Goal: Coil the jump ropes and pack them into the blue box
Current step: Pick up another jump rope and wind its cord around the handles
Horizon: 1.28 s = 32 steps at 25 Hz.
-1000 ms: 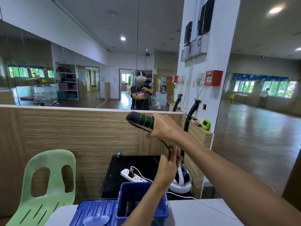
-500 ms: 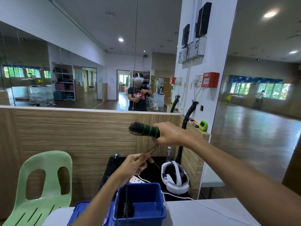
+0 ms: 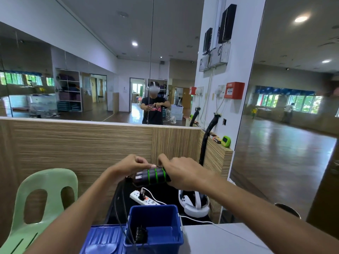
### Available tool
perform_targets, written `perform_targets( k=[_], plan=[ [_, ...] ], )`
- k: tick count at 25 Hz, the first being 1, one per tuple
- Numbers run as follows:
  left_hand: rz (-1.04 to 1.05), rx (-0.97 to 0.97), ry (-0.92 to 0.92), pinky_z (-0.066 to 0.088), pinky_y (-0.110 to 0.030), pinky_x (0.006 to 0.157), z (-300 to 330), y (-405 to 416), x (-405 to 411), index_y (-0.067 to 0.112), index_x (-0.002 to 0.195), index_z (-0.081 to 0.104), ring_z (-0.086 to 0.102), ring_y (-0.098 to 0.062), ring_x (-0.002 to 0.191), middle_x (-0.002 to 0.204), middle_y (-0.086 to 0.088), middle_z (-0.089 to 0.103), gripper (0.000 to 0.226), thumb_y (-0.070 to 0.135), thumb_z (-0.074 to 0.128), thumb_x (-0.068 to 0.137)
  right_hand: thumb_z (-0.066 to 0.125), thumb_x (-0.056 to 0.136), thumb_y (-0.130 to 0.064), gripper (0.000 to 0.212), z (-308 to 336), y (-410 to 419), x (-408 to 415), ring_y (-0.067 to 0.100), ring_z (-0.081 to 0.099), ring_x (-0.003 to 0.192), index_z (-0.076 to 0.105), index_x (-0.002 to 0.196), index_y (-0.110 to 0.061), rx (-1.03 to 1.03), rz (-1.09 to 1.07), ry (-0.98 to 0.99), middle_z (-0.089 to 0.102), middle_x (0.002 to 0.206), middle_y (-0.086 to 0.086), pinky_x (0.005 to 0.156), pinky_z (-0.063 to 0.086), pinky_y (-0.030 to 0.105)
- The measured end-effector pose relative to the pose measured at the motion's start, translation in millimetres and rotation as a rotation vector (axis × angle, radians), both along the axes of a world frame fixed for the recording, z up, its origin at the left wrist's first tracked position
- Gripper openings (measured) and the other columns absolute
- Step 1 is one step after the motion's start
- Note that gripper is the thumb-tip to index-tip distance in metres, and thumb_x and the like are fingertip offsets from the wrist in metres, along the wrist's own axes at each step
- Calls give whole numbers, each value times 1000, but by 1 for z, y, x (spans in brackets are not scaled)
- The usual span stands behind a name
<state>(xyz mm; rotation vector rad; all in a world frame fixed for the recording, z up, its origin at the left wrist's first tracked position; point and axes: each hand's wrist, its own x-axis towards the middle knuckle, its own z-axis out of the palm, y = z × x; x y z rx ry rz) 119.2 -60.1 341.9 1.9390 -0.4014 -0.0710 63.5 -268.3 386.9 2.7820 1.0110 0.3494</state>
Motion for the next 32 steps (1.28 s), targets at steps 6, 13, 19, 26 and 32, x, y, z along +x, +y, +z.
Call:
perform_targets(
  k=[6, 13, 19, 26, 32],
  plan=[
    [225, 499, -243, 29, -21, 43, 49, -55, -17, 5, 75, 71, 38, -9, 42, 51, 3, 47, 43, 38, 54, 96, 54, 91, -4, 53, -41, 4, 29, 35, 66, 83, 26, 136, -5, 137, -309, -186, 68, 95, 12, 57, 38, 39],
    [544, 18, -226, 38, -20, 43, 4, -109, -59, 2, 76, 67, 51, -10, 52, 65, -2, 64, 33, 22, 51, 98, 51, 97, -18, 35, -44, 5, 49, 34, 68, 84, 33, 125, -6, 361, -365, -217, 69, 94, 11, 58, 39, 36],
    [508, -318, -159, 36, -15, 44, -27, -119, -83, 8, 83, 65, 43, -4, 47, 59, 2, 59, 31, 29, 49, 99, 63, 90, -22, 30, -35, -1, 41, 33, 65, 91, 44, 110, -9, 337, -346, -145, 64, 101, 11, 61, 34, 35],
    [297, -550, 102, 26, -19, 42, -59, -110, -83, 9, 79, 60, 32, -7, 45, 51, 4, 45, 42, 45, 48, 95, 66, 86, -19, 27, -23, -7, 43, 26, 49, 73, 51, 107, -12, 453, -387, -57, 48, 82, 2, 63, 37, 33],
    [245, -551, 33, 25, -22, 45, -77, -99, -72, 15, 66, 51, 26, -10, 48, 50, 4, 36, 45, 50, 45, 94, 67, 84, -15, 21, -20, 0, 44, 25, 52, 73, 50, 97, -16, 447, -347, 27, 53, 85, 3, 64, 41, 33]
  ],
)
